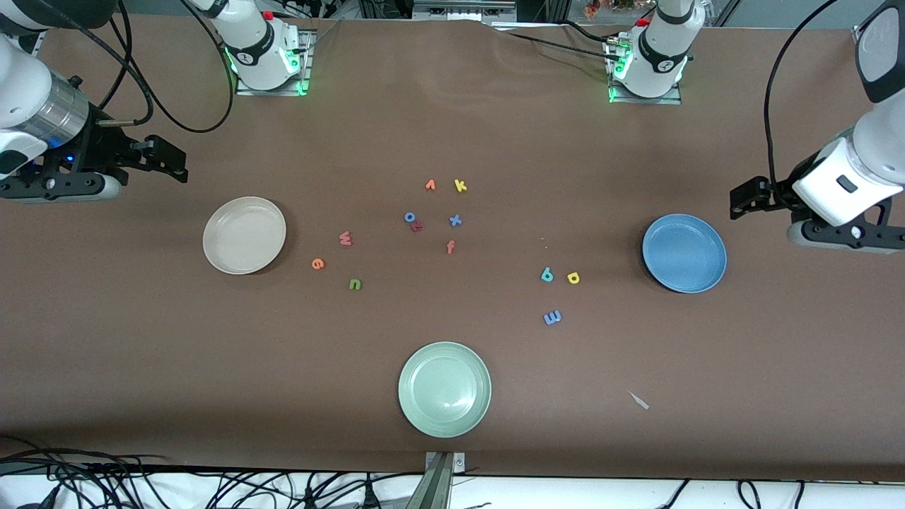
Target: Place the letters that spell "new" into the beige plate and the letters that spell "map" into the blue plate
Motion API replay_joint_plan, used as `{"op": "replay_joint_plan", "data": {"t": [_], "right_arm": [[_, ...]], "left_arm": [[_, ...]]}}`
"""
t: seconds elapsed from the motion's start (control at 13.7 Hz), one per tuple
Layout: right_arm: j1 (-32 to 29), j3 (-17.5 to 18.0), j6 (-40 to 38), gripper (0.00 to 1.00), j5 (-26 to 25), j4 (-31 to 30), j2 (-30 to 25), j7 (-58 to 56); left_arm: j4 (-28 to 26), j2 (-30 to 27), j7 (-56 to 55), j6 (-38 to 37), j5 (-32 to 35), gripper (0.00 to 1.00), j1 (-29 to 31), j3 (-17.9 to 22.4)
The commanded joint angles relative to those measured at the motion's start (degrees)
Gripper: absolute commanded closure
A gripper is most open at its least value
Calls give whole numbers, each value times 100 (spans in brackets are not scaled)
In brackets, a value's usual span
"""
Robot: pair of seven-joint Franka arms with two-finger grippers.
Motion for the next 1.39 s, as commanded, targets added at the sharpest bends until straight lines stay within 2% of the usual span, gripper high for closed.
{"op": "replay_joint_plan", "data": {"t": [0.0, 0.88, 1.32], "right_arm": [[-18, 10, 97, 0, 43, -130, -142, 51], [-62, 1, 186, 0, -264, -95, -46, -2], [-71, -86, 168, 0, -238, -104, 7, 42]], "left_arm": [[-478, -426, 28, 217, -37, 0, 45, -41], [-451, -382, 36, 217, -46, 0, 71, -32], [-451, -382, 36, 217, -37, 0, 80, -41]]}}
